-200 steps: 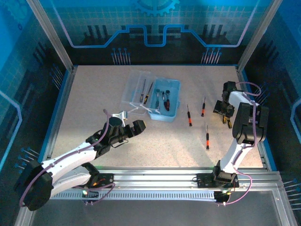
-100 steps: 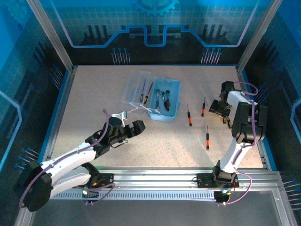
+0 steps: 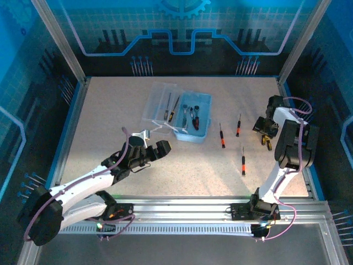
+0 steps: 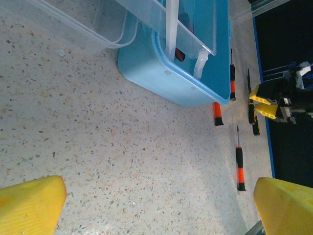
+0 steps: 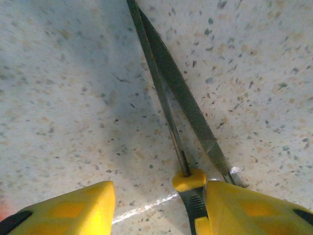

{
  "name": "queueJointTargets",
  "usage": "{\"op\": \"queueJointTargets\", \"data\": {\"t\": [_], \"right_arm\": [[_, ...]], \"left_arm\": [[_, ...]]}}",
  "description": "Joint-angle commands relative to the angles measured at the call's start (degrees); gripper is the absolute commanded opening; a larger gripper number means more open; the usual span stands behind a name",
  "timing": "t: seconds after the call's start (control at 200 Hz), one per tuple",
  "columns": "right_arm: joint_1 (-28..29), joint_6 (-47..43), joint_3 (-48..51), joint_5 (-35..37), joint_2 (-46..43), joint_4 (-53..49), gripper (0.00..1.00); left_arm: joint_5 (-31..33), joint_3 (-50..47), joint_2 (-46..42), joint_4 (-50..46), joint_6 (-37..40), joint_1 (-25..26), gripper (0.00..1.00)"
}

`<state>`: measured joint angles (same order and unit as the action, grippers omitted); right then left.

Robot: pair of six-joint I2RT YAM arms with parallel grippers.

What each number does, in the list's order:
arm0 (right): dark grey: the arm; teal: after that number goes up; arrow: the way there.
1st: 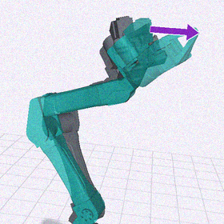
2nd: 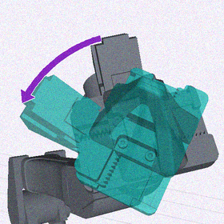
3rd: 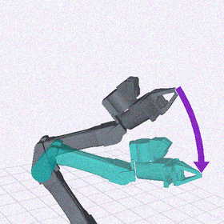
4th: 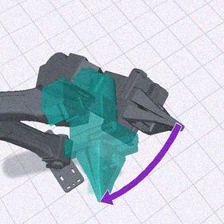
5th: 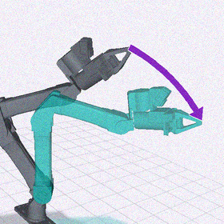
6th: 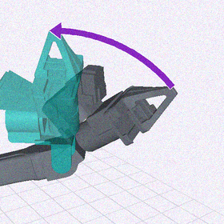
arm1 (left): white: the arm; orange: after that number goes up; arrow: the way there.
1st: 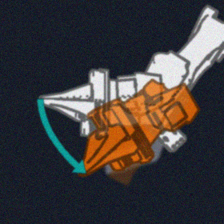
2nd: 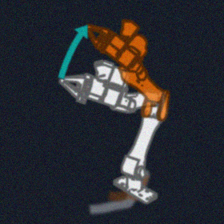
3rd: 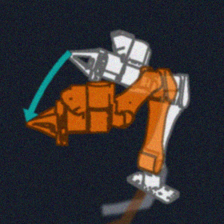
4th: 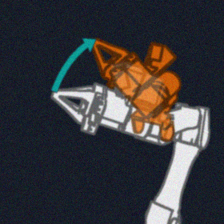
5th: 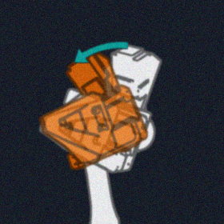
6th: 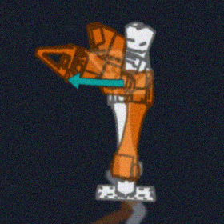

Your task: Pack the tool kit

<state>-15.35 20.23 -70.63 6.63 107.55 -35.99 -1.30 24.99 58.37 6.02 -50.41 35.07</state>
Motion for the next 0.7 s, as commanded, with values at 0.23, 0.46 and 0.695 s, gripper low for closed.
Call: {"op": "queueJointTargets", "data": {"t": [0.23, 0.46, 0.695], "right_arm": [[2.1, -1.1, -0.7, -0.9, 2.7, -0.6, 0.44], [4.2, -1.5, -0.5, -0.1, 1.8, -0.9, 0.23], [6.5, -2.3, -0.2, -1.7, 1.1, -0.1, 0.13]], "left_arm": [[1.2, 0.5, -2.6, -2.2, 1.4, -0.3, 0.99], [1.1, 0.5, -2.8, -2.2, 1.4, -0.3, 0.99], [1.6, -0.1, -4.0, -2.8, 1.1, -0.3, 0.99]]}}
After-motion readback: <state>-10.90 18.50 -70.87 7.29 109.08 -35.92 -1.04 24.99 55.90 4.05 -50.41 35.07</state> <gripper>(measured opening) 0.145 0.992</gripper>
